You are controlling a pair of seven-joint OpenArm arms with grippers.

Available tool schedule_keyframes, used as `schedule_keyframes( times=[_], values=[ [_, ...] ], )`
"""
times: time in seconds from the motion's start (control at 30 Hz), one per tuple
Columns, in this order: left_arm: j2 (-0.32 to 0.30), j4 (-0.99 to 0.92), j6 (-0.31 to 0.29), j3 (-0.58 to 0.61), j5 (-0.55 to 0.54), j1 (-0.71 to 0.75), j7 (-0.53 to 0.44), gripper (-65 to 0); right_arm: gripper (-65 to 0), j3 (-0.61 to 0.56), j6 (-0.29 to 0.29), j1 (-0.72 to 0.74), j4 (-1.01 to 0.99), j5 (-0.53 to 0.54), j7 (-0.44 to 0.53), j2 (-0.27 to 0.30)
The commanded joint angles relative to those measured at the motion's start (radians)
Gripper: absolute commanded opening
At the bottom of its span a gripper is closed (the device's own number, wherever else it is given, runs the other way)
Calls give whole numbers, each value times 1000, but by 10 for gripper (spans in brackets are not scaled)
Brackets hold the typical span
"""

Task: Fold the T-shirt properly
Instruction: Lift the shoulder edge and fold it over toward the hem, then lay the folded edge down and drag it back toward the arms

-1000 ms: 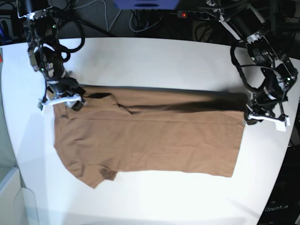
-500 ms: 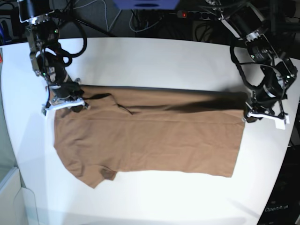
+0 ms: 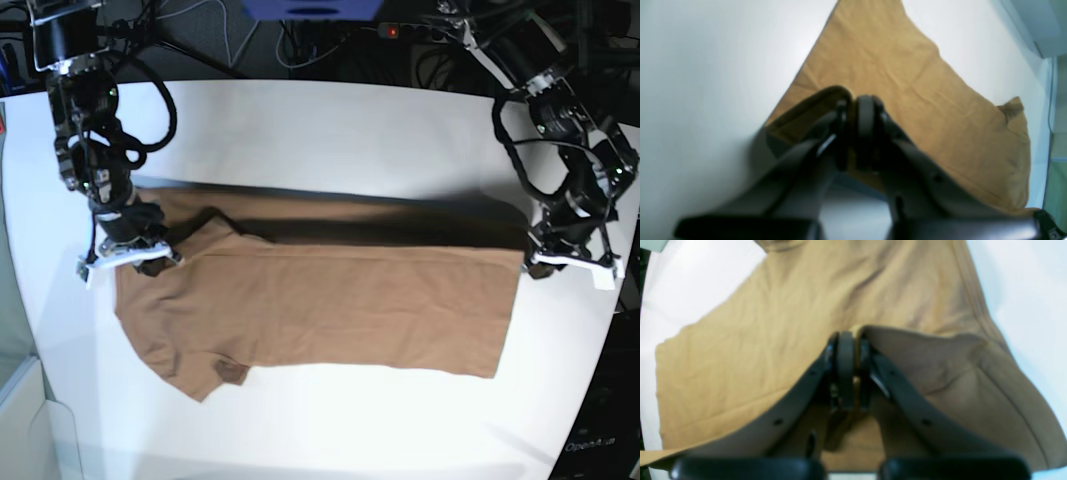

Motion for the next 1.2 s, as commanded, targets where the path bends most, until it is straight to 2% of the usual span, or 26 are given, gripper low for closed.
schedule_keyframes(
  times=[0.0,0.2,0.43,0.6,0.93,1.03,1.1,1.17],
  values=[
    [-8,13,-5,2,-15,-26,-16,-614,-640,5,12,33,19,-3,22,15],
    [-8,5,-2,2,-9,-69,-16,-614,-640,5,12,90,11,-5,21,13],
    [-17,-133,-3,-1,-9,-115,-33,-614,-640,5,14,154,-36,-5,-22,6],
    [-17,-141,-3,3,-9,-115,-95,-614,-643,5,15,159,-84,-5,-21,-11],
    [-17,-142,-5,3,-9,-146,-99,-614,-643,3,15,154,-85,-5,-21,-13],
    [-17,-142,-5,3,-8,-166,-99,-610,-641,-29,15,157,-85,-5,-19,-13],
    [-17,-142,-5,3,-8,-167,-99,-608,-637,-38,15,157,-85,-5,-19,-13],
    [-17,-142,-5,3,-8,-167,-99,-603,-589,-38,15,154,-85,-5,-19,-13]
  ],
)
